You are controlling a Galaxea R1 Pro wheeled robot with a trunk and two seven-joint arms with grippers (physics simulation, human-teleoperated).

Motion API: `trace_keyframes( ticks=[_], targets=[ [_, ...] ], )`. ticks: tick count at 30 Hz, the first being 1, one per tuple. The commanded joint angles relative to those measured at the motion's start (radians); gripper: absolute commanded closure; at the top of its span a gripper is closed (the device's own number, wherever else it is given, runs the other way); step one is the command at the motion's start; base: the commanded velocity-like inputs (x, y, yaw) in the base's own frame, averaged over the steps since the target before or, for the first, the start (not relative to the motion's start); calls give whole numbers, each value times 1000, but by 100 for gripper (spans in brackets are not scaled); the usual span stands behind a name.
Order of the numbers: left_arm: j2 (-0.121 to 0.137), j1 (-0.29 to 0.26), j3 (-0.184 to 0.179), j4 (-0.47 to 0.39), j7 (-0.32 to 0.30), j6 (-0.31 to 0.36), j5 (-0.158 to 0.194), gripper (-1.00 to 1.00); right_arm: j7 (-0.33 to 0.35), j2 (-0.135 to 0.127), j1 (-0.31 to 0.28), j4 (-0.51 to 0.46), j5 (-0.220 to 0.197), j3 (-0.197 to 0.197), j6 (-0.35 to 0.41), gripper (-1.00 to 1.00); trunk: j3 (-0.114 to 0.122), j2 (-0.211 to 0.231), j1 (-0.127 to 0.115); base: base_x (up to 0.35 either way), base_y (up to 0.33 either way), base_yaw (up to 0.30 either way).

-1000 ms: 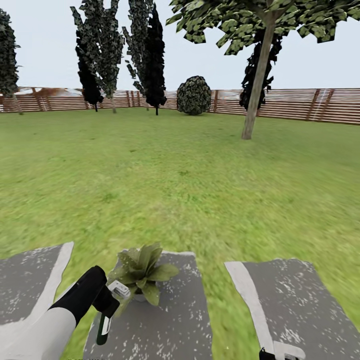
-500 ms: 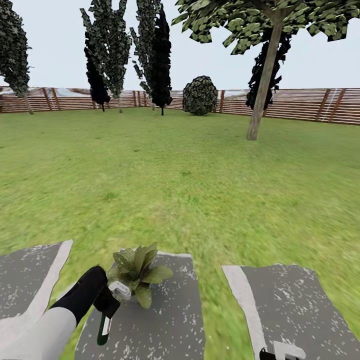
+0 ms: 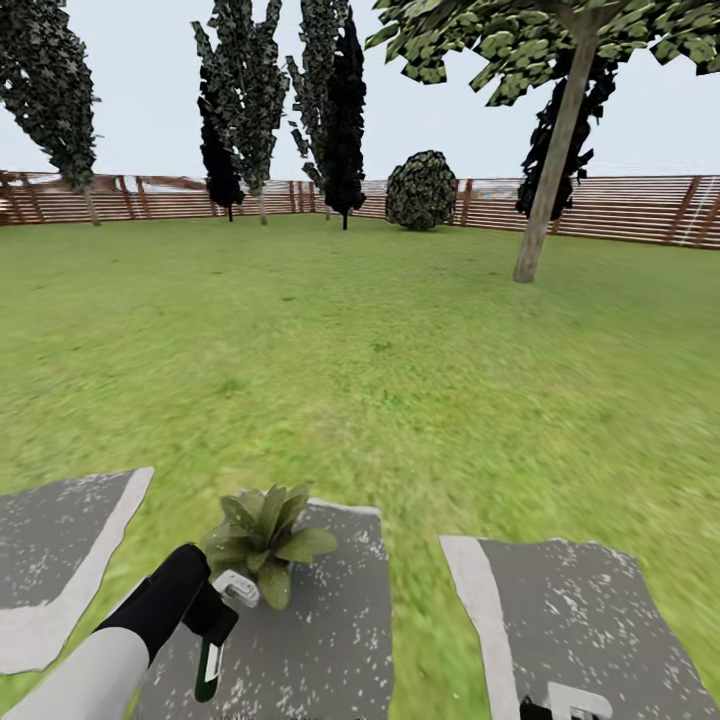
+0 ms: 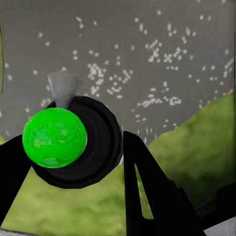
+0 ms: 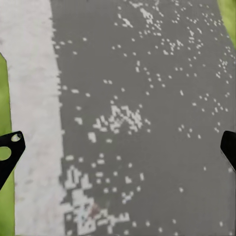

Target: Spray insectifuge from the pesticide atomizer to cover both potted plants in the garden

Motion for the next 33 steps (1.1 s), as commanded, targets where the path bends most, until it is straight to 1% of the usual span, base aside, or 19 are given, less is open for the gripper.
trace_keyframes(
  ticks=[1, 3, 4, 5, 7, 8, 9, 10, 12, 14, 20, 23, 27, 33],
  targets=[
    [-1, -1, -1, -1, -3, 3, -9, 100, -2, 0, -1, 2, 10, -8, -4, -100, -1, 0, 0, -59, -273, 264],
    [-4, -1, -1, 1, 8, 4, -8, 100, -2, 0, -1, 2, 10, -8, -4, -100, -2, 0, 0, -88, -273, 265],
    [-8, -1, 0, 2, 44, 5, -8, 100, -2, 0, -1, 2, 10, -8, -5, -100, -2, 0, 0, -101, -273, 261],
    [-12, -1, 1, 3, 46, 5, -8, 100, -2, 0, -1, 2, 10, -8, -5, -100, -3, 0, 0, -104, -273, 177],
    [-11, 0, 3, 4, 47, 7, -9, 100, -2, -1, -1, 2, 10, -8, -5, -100, -3, 0, 0, -60, -273, 69],
    [-10, 0, 9, 4, 47, 7, -9, 100, -2, -1, -1, 2, 10, -8, -5, -100, -3, 0, 0, -26, -273, 30],
    [-8, 1, 25, 5, 49, 7, -9, 100, -2, -1, -1, 2, 10, -8, -5, -100, -3, 0, 0, -13, -273, 15],
    [-7, 1, 49, 5, 77, 7, -10, 100, -2, 0, -1, 3, 10, -8, -5, -100, -3, 0, 0, 2, -273, 5],
    [-11, 1, 61, 8, 145, 7, -8, 100, -2, 0, -1, 3, 10, -8, -5, -100, -3, 0, 0, 73, -271, 2],
    [-14, 1, 66, 13, 172, 6, -7, 100, -2, 0, -1, 3, 10, -8, -5, -100, -3, 0, 0, 135, -260, 16],
    [-14, 1, 98, 17, 185, 6, -8, 100, -2, 0, -1, 3, 10, -8, -5, -100, -6, 0, 0, 240, -167, 178],
    [-14, 1, 100, 22, 186, 7, -9, 100, -2, 0, -1, 3, 10, -8, -5, -100, -8, 0, 0, 197, -51, 238],
    [-7, 1, 102, 34, 188, 7, -9, 100, -2, 0, -1, 3, 10, -8, -5, -100, -11, 0, 0, 26, -6, 241],
    [-14, 1, 101, 36, 188, 5, -8, 100, -2, 0, -1, 4, 10, -8, -5, -100, -15, 0, 0, 2, 0, 241]
  ],
)
